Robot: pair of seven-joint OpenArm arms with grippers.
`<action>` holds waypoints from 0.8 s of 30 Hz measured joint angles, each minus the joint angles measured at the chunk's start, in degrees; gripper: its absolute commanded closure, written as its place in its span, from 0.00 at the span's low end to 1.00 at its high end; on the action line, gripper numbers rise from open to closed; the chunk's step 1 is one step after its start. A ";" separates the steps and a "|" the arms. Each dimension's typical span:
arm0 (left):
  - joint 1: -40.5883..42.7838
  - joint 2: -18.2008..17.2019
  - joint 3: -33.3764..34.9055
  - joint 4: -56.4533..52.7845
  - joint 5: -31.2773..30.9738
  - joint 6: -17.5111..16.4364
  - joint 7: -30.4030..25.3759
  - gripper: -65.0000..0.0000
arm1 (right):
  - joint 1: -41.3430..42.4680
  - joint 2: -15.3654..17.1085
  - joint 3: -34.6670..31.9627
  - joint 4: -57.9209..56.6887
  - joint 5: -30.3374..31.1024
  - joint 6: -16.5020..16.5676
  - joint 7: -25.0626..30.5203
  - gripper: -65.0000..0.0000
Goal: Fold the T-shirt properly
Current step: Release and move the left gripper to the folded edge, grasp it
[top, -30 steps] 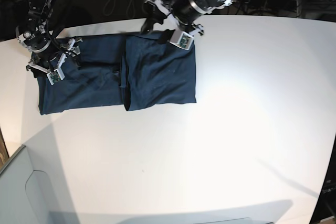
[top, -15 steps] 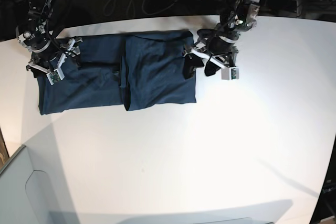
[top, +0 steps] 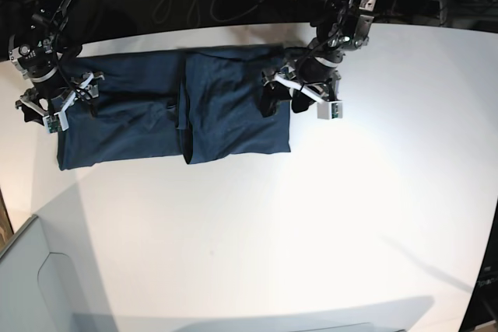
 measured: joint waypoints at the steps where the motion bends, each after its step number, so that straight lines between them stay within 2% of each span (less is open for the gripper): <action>1: -0.13 -0.02 0.00 -0.02 -0.07 0.00 0.04 0.31 | 0.94 0.33 0.55 -1.92 0.24 -0.02 0.13 0.18; 9: -0.07 -0.31 0.00 -0.07 0.04 -0.15 0.04 0.31 | 5.31 2.08 2.54 -14.75 0.31 0.00 -0.02 0.18; 18: 0.07 -0.31 -0.02 -0.04 0.24 -0.15 0.02 0.31 | 6.34 2.64 2.89 -18.18 1.75 -0.11 1.42 0.18; 24: 0.20 -0.33 -0.13 -0.04 0.24 -0.15 0.00 0.31 | 5.73 2.10 6.05 -13.86 -0.31 0.00 -0.63 0.18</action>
